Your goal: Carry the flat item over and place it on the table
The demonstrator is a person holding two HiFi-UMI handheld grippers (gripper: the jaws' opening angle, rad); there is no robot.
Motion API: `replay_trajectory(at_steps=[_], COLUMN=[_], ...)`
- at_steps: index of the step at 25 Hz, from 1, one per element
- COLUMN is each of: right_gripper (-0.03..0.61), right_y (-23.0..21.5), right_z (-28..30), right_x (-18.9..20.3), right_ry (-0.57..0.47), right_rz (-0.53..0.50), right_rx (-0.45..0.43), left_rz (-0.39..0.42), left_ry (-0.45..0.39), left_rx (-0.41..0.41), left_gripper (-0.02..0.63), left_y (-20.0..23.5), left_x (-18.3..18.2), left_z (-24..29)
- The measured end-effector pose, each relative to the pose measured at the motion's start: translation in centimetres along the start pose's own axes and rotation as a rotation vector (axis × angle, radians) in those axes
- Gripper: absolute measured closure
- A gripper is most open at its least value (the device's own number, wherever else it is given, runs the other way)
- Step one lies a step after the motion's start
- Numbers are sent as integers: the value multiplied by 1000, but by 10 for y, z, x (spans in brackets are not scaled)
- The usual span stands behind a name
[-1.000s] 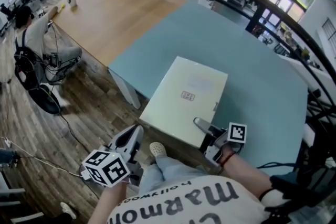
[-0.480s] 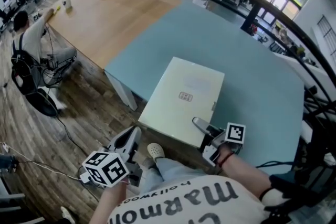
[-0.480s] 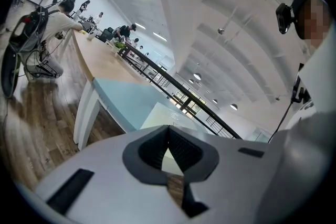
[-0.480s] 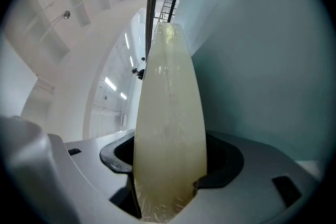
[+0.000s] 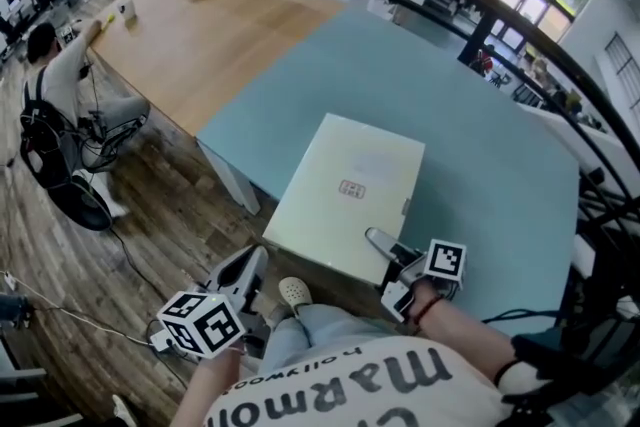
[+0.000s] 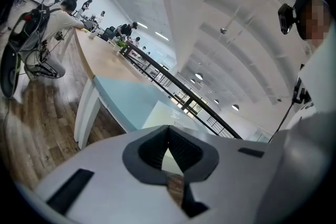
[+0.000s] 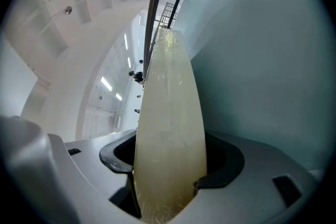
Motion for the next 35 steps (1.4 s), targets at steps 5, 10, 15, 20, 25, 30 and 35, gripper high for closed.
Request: replay_trajectory(at_steps=[5, 10, 15, 20, 25, 30, 35], right_gripper=[266, 259, 250, 242, 230, 225, 225], right_y=[-1, 1, 8, 11, 8, -1, 0], right_z=[2, -3, 0, -3, -7, -11, -14], right_x=[-3, -3, -6, -5, 0, 9, 9], right_ry=[-14, -48, -68, -106, -128, -140, -148], right_rz=[-15, -38, -93, -120, -139, -76, -96], right_rx=[19, 75, 113, 167, 228, 259, 277], left_rz=[-7, -3, 1, -4, -2, 8, -3], left_ry=[-8, 2, 5, 10, 4, 3, 5], left_rx=[-16, -21, -31, -38, -46, -39, -51], left_gripper=[611, 611, 611, 611, 612, 611, 611], left_y=[3, 1, -2, -3, -1, -2, 5], left_x=[-4, -3, 0, 6, 8, 7, 10], left_z=[4, 4, 1, -4, -13, -18, -28])
Point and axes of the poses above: the fingertips, and each gripper's own axes: z forward along the fingers, y to its left, x out of its underside, the point moved 8 cm from there along -z, backward along the fingers, and after that the axes turned 15 degrees about -x, right-handed, at the moved point
